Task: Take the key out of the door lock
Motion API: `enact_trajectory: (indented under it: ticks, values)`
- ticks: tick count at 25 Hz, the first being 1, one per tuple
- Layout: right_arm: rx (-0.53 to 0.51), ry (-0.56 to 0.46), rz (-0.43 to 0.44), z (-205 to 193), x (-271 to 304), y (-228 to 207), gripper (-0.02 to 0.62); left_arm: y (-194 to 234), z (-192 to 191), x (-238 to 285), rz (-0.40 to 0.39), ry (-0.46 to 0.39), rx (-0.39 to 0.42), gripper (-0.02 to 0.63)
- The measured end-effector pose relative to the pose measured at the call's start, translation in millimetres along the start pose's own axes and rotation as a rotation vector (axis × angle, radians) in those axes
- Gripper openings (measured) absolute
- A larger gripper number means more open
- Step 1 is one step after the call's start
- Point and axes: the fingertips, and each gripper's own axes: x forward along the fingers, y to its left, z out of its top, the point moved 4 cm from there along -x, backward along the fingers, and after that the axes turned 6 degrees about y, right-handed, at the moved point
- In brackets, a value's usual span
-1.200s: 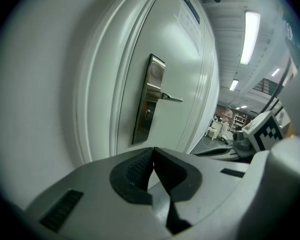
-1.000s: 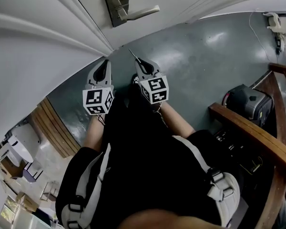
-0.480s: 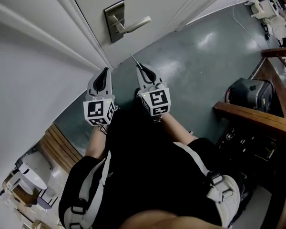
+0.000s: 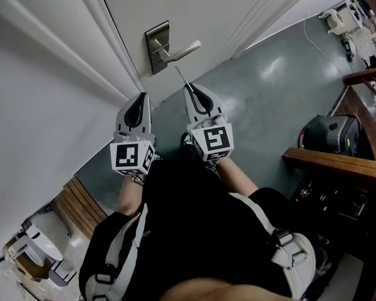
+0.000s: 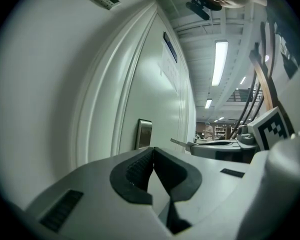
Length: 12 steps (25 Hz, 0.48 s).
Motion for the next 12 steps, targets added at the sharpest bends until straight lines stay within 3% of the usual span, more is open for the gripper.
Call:
enact_trajectory:
  ticks: [12]
  values:
    - [-0.017, -0.069, -0.080, 46.4, -6.2, -13.8, 0.032, -1.9, 42.3, 0.9, 0.007, -0.089, 0.069, 0.023]
